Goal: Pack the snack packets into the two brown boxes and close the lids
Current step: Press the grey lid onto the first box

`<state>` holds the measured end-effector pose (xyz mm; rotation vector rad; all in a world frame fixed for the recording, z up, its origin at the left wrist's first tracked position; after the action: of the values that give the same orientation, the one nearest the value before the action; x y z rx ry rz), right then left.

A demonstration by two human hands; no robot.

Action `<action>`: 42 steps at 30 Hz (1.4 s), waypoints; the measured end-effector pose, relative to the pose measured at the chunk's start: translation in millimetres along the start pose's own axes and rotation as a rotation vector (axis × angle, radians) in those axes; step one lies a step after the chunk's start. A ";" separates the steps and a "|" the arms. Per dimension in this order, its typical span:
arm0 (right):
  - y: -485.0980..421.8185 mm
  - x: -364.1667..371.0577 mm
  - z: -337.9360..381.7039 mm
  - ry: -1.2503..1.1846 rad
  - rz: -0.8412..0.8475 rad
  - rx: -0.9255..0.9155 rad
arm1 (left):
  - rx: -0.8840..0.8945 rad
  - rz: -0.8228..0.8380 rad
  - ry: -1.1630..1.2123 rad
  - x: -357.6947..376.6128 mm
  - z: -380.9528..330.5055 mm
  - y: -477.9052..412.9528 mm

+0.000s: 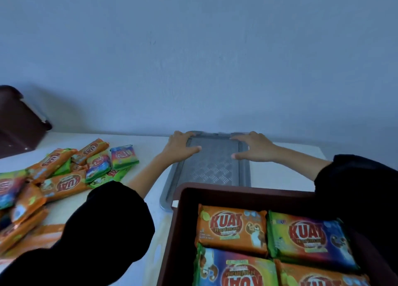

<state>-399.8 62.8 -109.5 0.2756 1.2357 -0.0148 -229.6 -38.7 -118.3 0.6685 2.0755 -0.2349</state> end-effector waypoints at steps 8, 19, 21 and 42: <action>-20.8 58.0 -18.1 -0.129 0.224 0.212 | -0.231 0.128 -0.117 50.5 39.9 -3.0; -3.2 -4.0 0.2 -0.167 -0.184 0.210 | -0.071 -0.219 0.038 5.6 -8.5 12.2; 3.6 -28.8 5.9 -0.171 -0.316 0.186 | -0.022 -0.292 0.079 -13.5 -24.2 18.4; 169.6 -172.7 33.3 -0.068 -0.572 0.080 | 0.236 -0.357 0.099 -107.3 -166.2 134.8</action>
<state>-399.3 195.8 95.4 -0.0173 1.2130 -0.5635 -228.7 101.9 75.4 0.4481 2.2761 -0.6689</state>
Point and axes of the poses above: each hand's wrist, its own y-axis away from the middle knuckle, its own x-axis out of the palm, z = x × y, the point moved 8 cm from there along -y, towards the middle knuckle, and after that the axes turned 5 degrees about y, right-handed, at the moved point
